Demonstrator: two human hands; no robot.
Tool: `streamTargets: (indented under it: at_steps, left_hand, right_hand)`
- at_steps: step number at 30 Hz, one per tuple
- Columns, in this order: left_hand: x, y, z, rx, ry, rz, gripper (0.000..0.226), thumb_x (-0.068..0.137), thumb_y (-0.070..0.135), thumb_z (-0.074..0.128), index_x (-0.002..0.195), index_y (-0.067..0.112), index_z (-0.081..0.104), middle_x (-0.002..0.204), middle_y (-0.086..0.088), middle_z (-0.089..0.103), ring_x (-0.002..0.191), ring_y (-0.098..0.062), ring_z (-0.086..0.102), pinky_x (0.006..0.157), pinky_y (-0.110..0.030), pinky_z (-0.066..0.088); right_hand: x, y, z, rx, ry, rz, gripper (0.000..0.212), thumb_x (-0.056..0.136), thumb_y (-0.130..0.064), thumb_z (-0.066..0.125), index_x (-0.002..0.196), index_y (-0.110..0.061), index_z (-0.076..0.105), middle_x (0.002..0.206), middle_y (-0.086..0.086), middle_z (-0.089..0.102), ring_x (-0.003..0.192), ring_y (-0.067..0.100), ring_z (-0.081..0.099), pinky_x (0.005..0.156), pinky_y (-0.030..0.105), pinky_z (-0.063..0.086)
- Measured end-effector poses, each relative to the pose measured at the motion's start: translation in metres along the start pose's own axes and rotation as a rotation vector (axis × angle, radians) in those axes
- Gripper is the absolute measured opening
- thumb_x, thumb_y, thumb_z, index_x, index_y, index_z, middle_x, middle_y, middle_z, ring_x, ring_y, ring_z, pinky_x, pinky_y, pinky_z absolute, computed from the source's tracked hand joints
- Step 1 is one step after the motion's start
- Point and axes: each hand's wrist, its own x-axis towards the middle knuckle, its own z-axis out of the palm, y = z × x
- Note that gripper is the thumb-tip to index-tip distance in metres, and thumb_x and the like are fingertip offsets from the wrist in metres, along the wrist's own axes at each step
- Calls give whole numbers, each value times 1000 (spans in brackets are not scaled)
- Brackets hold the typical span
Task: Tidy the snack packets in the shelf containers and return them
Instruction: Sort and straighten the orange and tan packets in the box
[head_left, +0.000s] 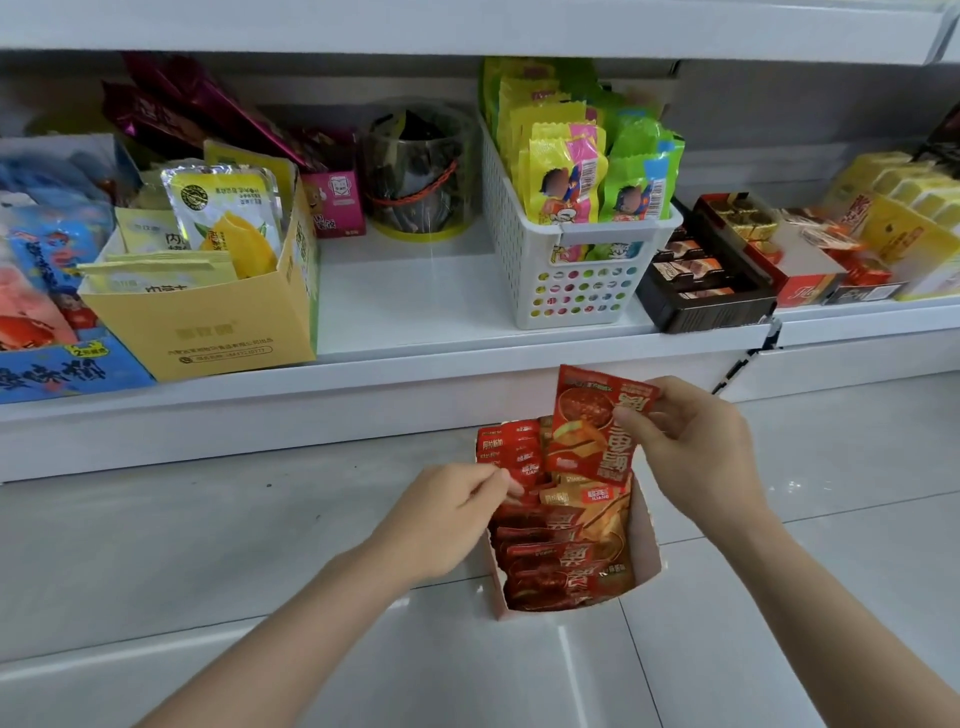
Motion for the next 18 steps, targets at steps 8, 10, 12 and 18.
streamTargets:
  at_steps: [8, 10, 12, 18]
  left_hand:
    - [-24, -10, -4, -91, -88, 28, 30, 104, 29, 46, 107, 33, 76, 104, 25, 72, 103, 8, 64, 100, -28, 50]
    - [-25, -13, -2, -117, -92, 30, 29, 103, 29, 48, 106, 33, 76, 104, 25, 72, 104, 6, 65, 101, -32, 50]
    - [-23, -16, 0, -152, -86, 28, 29, 103, 31, 48, 103, 32, 77, 104, 20, 74, 104, 0, 66, 102, -37, 49]
    - [-8, -20, -2, -365, -13, 1, 38, 105, 29, 43, 91, 16, 77, 91, 1, 78, 91, -14, 73, 91, -36, 56]
  right_hand:
    - [-13, 8, 21, -16, -173, -3, 15, 90, -20, 72, 84, -32, 66, 83, -17, 75, 81, 0, 71, 71, 29, 60]
    - [-11, 9, 19, -2, -192, 3, 15, 90, -20, 73, 84, -32, 66, 83, -17, 75, 81, 1, 72, 71, 28, 59]
    - [-13, 8, 24, -13, -229, -12, 20, 89, -18, 73, 82, -35, 66, 83, -20, 74, 80, 0, 71, 70, 24, 57]
    - [-26, 18, 54, -233, -454, -44, 23, 90, -15, 70, 85, -35, 61, 85, -17, 68, 86, 4, 66, 85, 25, 53]
